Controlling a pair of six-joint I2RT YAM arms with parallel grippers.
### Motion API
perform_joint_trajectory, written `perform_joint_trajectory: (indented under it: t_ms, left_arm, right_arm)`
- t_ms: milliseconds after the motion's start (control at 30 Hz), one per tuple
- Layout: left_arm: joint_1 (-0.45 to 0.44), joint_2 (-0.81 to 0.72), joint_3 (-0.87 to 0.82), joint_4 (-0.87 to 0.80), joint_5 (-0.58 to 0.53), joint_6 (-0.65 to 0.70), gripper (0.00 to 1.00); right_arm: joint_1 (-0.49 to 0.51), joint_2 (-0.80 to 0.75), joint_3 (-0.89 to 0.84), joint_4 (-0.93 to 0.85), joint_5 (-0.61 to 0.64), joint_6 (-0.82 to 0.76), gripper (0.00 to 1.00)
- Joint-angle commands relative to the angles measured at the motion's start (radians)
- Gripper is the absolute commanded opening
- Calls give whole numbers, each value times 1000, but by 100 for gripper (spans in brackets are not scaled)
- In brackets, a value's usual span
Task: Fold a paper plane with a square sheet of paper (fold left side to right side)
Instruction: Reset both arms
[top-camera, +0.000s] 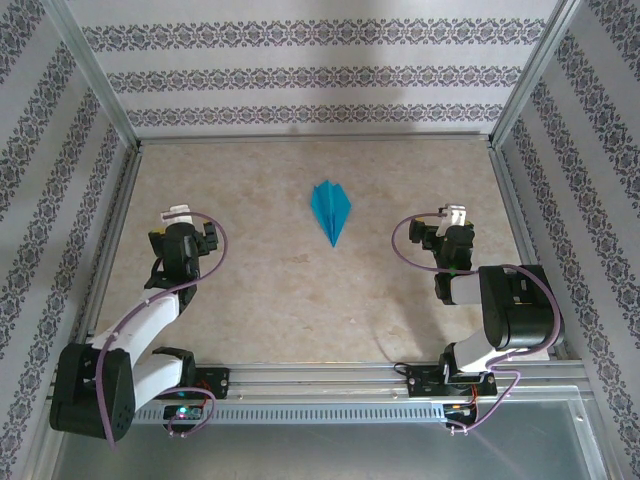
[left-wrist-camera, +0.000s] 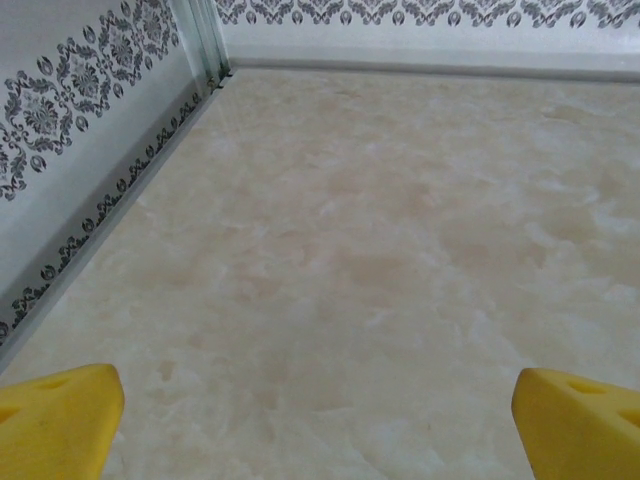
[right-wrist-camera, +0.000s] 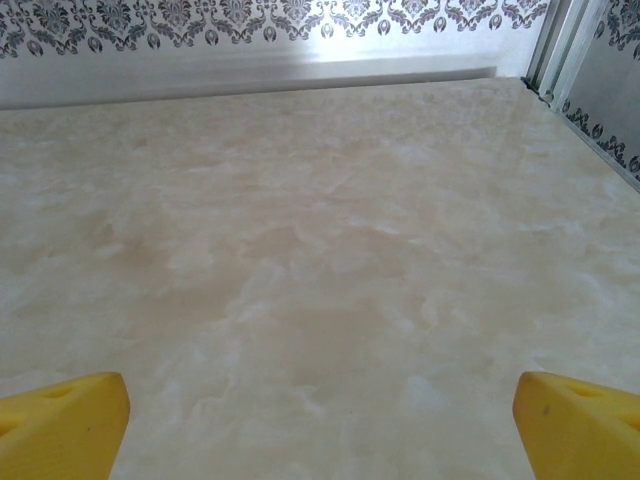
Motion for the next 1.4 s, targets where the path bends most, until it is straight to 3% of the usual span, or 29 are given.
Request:
perform_joint_trajectory:
  t_ms: [0,433,833,900,1133,1367]
  left_arm:
    - [19,56,-14,158,13,49,100]
    - [27,306,-64,502,115,72,100]
    - [30,527,-188,978,170,107,100]
    - [30,510,-195,958,174,98,100]
    - [30,554,-249,1117,196,113,100]
    - [30,545,-239,1088,195,112,100]
  right_arm:
    - [9,-4,7,12,9,-5,98]
    - [9,-5,7,11,11,-5,98]
    - [10,-4,7,11,12,-7,98]
    - [10,-4,8,11,12,-7,98]
    - [10,-4,8,11,12,-7,98]
    - [10,-4,7,11,12,-7,98]
